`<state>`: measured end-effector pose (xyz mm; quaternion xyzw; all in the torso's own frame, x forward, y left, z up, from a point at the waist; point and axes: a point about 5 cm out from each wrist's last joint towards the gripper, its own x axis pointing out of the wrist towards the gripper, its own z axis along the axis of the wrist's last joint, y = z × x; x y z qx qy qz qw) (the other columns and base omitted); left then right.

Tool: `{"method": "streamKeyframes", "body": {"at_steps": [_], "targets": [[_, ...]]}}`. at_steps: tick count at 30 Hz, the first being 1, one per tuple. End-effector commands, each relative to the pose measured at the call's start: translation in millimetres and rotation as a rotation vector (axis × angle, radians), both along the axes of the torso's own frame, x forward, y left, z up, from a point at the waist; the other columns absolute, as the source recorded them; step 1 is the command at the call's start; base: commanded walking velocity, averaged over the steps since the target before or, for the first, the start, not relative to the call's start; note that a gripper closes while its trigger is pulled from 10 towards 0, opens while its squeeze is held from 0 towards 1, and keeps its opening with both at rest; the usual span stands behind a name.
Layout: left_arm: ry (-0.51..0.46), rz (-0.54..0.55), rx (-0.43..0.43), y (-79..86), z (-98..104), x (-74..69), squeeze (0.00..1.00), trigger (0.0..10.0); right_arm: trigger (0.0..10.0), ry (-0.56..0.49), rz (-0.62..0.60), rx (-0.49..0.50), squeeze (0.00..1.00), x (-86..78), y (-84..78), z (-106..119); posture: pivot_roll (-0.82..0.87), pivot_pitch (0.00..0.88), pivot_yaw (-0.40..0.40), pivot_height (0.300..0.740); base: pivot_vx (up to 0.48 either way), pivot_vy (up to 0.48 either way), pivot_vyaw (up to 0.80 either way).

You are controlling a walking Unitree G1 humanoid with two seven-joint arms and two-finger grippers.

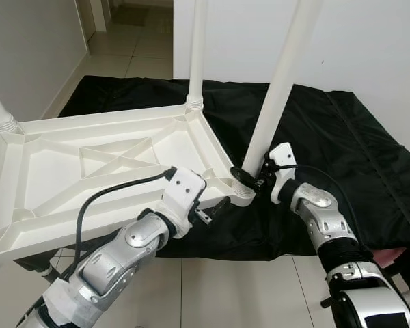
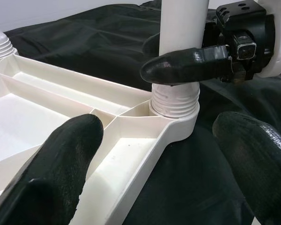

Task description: Building children table

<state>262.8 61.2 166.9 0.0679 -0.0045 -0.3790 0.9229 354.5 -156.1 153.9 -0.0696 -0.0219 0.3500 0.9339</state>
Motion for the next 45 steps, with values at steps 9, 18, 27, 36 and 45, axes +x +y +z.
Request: {"method": "streamKeyframes", "body": {"at_steps": [9, 18, 27, 36, 45], "targets": [[0.033, -0.236, 0.024, -7.6, -2, -10.9, 0.0, 10.0, 10.0, 0.034, -0.143, 0.032, 0.0, -4.1, 2.4, -17, 0.03, 0.051, -0.042, 0.74, 0.0, 0.0, 0.0], [0.034, -0.228, 0.023, -5.4, -3, -9.7, 0.0, 10.0, 10.0, 0.059, -0.296, 0.141, 0.0, -8.1, 20.2, -14, 0.02, 0.061, -0.035, 0.74, 0.0, 0.0, 0.0], [0.027, -0.203, 0.032, 3.0, -1, -2.9, 0.0, 10.0, 10.0, 0.067, -0.517, 0.272, 0.0, -26.1, 41.6, -11, 0.01, 0.062, -0.024, 0.74, 0.0, 0.0, 0.0], [0.025, -0.199, 0.034, 3.4, -2, -0.8, 0.0, 10.0, 10.0, 0.117, -0.634, 0.351, 0.0, -39.1, 61.7, -11, 0.01, 0.059, -0.022, 0.74, 0.0, 0.0, 0.0], [0.033, -0.165, -0.002, 1.0, -9, 0.8, 0.0, 10.0, 10.0, 0.095, -0.629, 0.311, 0.0, -35.5, 52.9, -5, 0.01, 0.043, -0.036, 0.74, 0.0, 0.0, 0.0]]}}
